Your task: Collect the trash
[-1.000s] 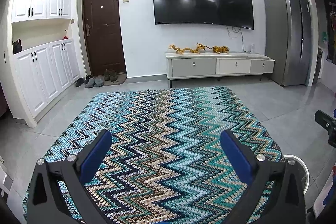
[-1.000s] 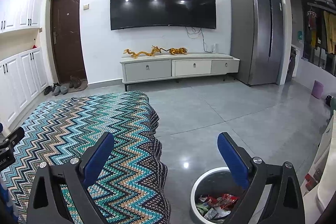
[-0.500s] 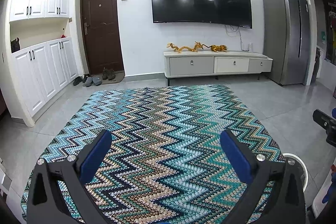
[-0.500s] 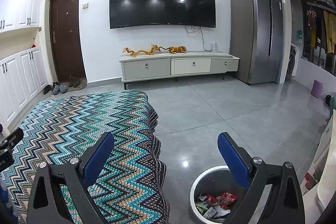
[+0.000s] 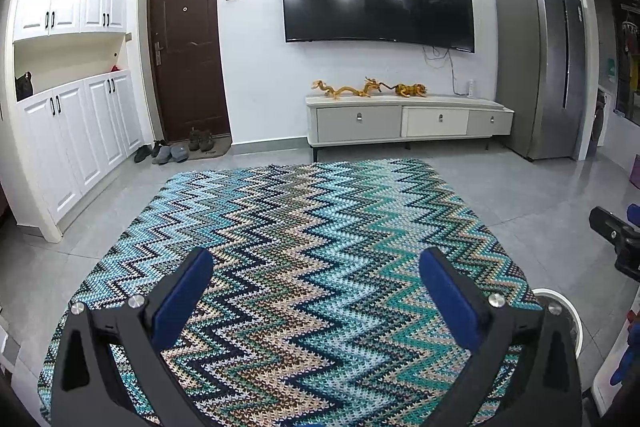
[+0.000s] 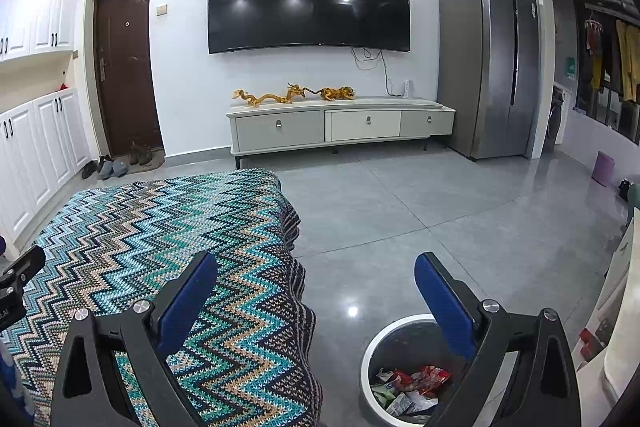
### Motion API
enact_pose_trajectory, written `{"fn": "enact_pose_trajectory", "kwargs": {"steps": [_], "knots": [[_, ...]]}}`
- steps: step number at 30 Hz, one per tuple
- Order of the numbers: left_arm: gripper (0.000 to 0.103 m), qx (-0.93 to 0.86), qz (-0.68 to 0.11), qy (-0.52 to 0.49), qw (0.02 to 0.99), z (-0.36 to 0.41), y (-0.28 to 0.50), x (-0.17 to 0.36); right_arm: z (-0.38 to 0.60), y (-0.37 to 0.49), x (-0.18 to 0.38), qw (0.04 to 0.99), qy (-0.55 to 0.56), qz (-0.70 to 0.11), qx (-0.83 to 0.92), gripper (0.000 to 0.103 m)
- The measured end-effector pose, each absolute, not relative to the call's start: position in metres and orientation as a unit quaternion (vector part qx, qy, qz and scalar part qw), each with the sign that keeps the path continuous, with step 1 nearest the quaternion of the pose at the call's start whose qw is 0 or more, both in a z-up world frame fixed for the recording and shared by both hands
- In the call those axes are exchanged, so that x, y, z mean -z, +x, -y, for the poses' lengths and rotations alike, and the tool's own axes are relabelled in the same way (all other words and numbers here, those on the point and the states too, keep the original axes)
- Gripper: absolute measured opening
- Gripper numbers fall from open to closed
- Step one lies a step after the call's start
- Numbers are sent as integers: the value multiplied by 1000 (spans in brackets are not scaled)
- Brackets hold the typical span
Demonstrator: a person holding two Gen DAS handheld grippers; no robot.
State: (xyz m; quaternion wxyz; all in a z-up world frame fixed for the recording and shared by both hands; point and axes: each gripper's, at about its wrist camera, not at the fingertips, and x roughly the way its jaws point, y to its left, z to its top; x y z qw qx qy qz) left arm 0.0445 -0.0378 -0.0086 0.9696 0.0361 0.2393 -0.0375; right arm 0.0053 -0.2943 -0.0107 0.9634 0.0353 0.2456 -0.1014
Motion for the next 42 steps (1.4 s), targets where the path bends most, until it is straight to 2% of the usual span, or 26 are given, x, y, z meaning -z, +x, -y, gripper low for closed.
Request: {"fn": "enact_pose_trajectory", "kwargs": {"steps": [42], "knots": [[103, 42, -280, 38, 958, 36, 50, 18, 294, 6, 17, 960, 25, -257, 107, 101]]}}
